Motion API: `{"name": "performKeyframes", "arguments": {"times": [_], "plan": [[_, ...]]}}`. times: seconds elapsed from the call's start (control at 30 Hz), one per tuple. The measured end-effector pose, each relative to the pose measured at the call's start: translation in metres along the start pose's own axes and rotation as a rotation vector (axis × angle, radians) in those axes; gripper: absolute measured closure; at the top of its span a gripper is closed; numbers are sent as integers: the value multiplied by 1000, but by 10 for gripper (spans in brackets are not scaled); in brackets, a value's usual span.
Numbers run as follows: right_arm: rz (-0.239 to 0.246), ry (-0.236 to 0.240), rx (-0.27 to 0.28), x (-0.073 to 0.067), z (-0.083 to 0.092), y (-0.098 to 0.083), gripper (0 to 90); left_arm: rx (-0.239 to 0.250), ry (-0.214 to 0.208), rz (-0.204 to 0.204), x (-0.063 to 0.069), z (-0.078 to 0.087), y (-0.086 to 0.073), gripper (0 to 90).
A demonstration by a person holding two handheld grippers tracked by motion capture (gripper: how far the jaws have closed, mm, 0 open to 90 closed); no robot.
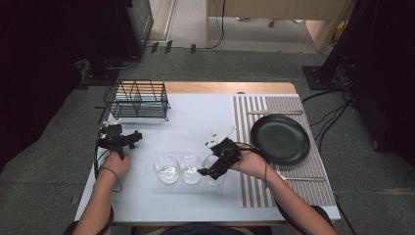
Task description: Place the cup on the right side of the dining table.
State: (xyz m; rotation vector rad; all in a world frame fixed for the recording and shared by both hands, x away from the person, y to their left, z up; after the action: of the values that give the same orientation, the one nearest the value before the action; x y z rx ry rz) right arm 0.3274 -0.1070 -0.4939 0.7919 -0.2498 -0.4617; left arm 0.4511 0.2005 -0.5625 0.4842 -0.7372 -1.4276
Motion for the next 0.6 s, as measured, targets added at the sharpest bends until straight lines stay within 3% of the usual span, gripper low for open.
{"name": "performKeyframes", "arguments": {"times": [0.6], "plan": [[53,37,-48,-5,-5,-12,5,-1,0,0,0,0,0,0]]}}
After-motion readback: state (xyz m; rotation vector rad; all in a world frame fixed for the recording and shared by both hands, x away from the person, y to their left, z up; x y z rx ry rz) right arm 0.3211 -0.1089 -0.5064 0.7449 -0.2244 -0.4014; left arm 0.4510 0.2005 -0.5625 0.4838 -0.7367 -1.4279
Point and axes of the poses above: each handheld gripper's, and its own axes: z roughly backward along the jaws, y roughly out of its top, x roughly to its right, the point moved 9 cm from there along -z, roughly forward along the jaws, and after that the axes turned 14 degrees about -y, right-handed, at the moved point
